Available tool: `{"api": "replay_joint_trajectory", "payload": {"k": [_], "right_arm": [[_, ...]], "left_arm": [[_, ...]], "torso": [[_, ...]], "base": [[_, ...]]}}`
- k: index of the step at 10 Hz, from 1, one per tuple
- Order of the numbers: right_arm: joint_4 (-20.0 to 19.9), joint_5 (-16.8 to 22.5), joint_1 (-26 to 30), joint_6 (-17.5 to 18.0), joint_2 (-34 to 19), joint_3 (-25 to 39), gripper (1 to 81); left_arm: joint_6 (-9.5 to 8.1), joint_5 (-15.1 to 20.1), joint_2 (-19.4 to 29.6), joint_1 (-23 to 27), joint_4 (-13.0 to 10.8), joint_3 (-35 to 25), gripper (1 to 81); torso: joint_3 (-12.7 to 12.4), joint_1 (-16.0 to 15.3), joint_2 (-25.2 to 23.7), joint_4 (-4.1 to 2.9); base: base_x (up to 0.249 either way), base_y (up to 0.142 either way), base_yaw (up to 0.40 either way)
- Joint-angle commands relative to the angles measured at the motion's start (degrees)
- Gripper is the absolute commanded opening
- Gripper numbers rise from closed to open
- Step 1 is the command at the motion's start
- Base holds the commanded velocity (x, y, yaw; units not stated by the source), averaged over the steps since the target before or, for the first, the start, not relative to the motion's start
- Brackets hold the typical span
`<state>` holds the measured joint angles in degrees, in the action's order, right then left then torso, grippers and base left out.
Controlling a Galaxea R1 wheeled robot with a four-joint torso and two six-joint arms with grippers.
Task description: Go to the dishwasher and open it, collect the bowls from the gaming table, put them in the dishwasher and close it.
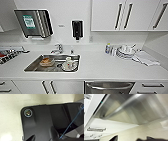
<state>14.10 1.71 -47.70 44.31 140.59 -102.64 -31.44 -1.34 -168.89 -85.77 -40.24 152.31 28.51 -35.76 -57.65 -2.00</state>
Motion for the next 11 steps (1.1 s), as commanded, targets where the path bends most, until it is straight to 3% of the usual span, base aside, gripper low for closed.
{"api": "replay_joint_trajectory", "payload": {"k": [1, 2, 4, 6, 7, 10, 11], "right_arm": [[-1.01, 0.84, -7.18, -0.89, 2.17, -5.1, 81.1], [0.28, -0.45, -11.49, -2.02, 4.26, -10.23, 81.1], [4.88, -6.98, -19.74, -2.48, 6.74, -17.58, 81.1], [10.4, -15.06, -26.7, -2.48, 9.63, -25.56, 81.1], [11.91, -16.47, -29.15, -2.48, 10.96, -28.91, 81.1], [17.1, -15.86, -34.26, -2.3, 14.57, -34.63, 81.1], [17.71, -10.37, -35.66, -2.3, 15.79, -35.93, 81.1]], "left_arm": [[0.15, 2.66, 0.3, 1.7, 0.43, -0.08, 81.1], [0.15, 1.63, 0.39, 1.79, 0.51, 0.01, 81.1], [0.15, -2.79, 0.57, 1.61, 1.22, 0.1, 81.1], [0.15, -4.63, 0.57, 1.61, 2.01, 0.18, 81.1], [0.15, -4.72, 0.65, 1.61, 1.92, 0.18, 81.1], [0.15, -4.64, 1.53, 1.61, 1.92, 0.18, 81.1], [0.06, -4.02, 1.88, 1.61, 1.92, 0.18, 81.1]], "torso": [[0.0, 0.0, 0.0, 0.0], [0.0, 0.0, 0.0, 0.0], [0.0, 0.0, 0.0, 0.0], [0.0, 0.0, -0.02, 0.0], [0.0, 0.0, -0.02, 0.0], [-0.02, 0.0, -0.05, 0.0], [-0.05, 0.0, -0.05, 0.0]], "base": [[0.0, 0.0, 0.0], [0.0, 0.0, 0.0], [0.0, 0.0, 0.0], [0.0, 0.0, 0.0], [0.0, 0.0, 0.0], [0.0, 0.0, 0.0], [0.0, 0.0, 0.0]]}}
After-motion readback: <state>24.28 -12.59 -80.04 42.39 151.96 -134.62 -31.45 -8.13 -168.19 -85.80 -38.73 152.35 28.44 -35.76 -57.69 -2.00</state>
